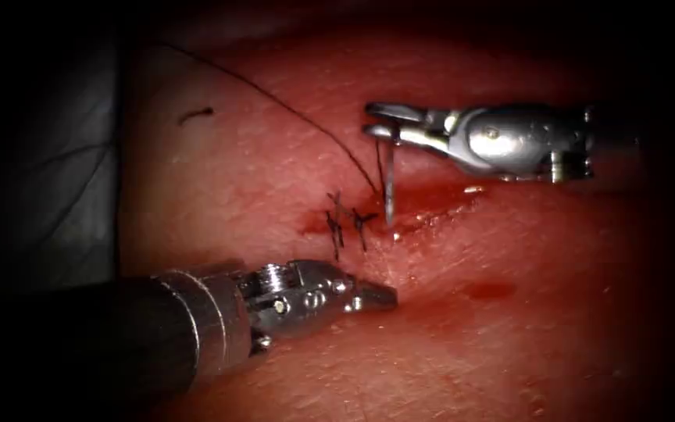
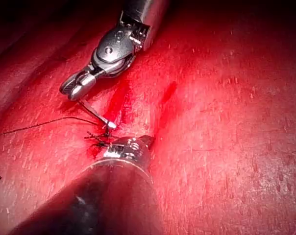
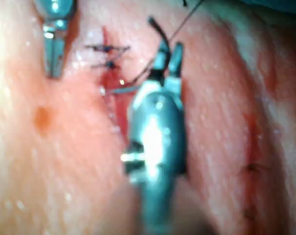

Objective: Wound Closure

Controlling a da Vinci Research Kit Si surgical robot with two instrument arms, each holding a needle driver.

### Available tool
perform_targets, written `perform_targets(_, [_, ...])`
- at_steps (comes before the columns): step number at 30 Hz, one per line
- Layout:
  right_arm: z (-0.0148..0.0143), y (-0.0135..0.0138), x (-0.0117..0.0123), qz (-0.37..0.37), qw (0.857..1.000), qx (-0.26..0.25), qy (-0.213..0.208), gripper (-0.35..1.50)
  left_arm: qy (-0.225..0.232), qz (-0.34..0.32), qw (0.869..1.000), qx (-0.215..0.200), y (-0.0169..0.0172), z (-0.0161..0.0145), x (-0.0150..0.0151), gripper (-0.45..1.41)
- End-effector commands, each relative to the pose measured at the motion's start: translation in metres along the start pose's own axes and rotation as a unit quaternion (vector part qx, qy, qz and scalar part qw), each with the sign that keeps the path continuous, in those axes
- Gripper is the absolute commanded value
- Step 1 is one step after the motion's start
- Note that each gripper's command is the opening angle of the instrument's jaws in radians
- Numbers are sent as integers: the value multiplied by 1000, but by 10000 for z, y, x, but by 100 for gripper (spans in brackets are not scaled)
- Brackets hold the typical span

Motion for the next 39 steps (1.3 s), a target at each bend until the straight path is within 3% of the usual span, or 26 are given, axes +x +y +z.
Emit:
perform_targets(1, [5,-17,-12,-7,1000,10,-14,-35,1,0,1000,-1,1,9,-1,-11])
perform_targets(6, [0,-23,-16,-11,1000,14,-18,-35,0,0,1000,1,0,10,-1,-11])
perform_targets(16, [-4,-1,6,18,1000,3,-8,-35,-1,-3,1000,4,1,18,7,-11])
perform_targets(27, [-3,-14,-8,51,998,24,-25,-35,-1,-3,1000,5,1,19,8,-11])
perform_targets(39, [-1,-6,-5,157,987,23,-27,-35,-2,-4,1000,6,-5,25,10,-10])
